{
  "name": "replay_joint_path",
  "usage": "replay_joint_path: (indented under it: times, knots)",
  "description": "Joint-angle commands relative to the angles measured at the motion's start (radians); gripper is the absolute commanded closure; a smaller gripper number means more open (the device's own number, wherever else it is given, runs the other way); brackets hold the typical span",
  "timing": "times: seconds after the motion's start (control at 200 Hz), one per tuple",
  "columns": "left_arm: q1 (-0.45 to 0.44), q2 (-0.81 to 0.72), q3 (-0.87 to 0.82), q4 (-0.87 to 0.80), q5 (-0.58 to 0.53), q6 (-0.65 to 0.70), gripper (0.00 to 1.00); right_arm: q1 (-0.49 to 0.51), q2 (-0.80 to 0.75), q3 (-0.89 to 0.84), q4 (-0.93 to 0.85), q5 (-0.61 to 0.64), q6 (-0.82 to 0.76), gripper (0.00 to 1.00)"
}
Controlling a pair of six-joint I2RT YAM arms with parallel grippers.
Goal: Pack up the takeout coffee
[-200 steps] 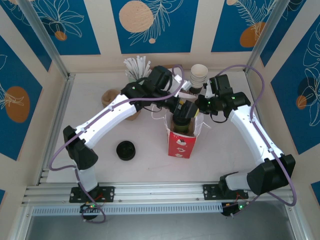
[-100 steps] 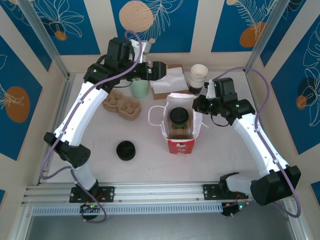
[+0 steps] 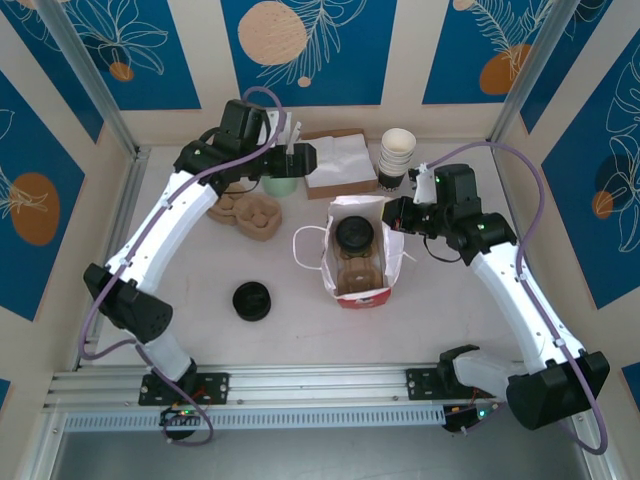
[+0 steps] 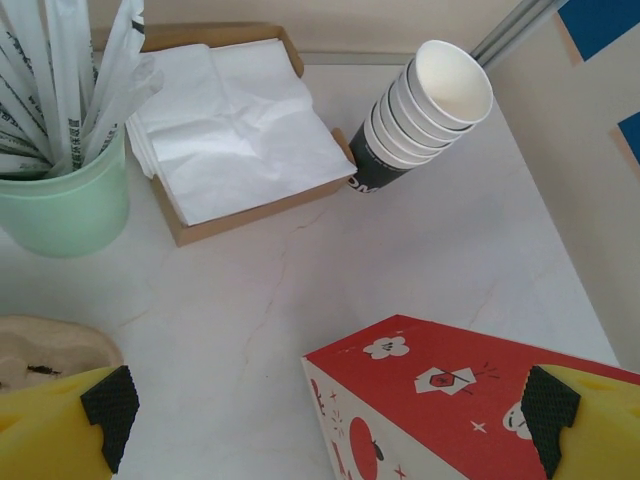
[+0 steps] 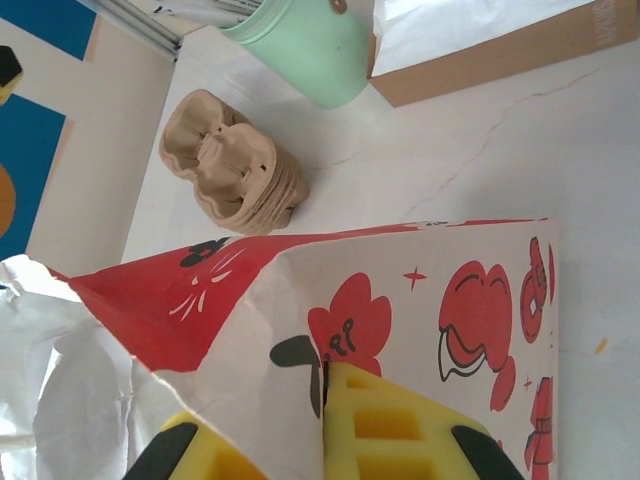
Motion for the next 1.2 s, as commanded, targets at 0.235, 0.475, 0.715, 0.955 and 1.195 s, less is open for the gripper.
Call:
replay_joint_path:
  times: [0.235,0.475,0.715,0.955,1.195]
  knots:
    - [0.027,-0.059,-0.063,0.031,-0.045,-0.019,0.01,0.006,-0.054,-0.042,0.093,-0.08,0.011,1.0]
    - [0.044,-0.057,-0.063,0.019,-0.108,-0.032,0.01,0.006,-0.022,-0.031,0.078,-0.052,0.043,1.0]
    - [0.075,-0.003,0.016,-0.039,-0.213,-0.069,0.01,0.004,0.082,0.01,0.13,-0.098,0.138,1.0]
    - [0.094,0.072,0.122,-0.065,-0.213,-0.072,0.01,0.015,0.198,0.084,0.11,-0.112,0.204,1.0]
    - [0.113,0.129,0.197,-0.085,-0.235,-0.054,0.01,0.064,0.268,0.119,0.129,-0.087,0.24,1.0]
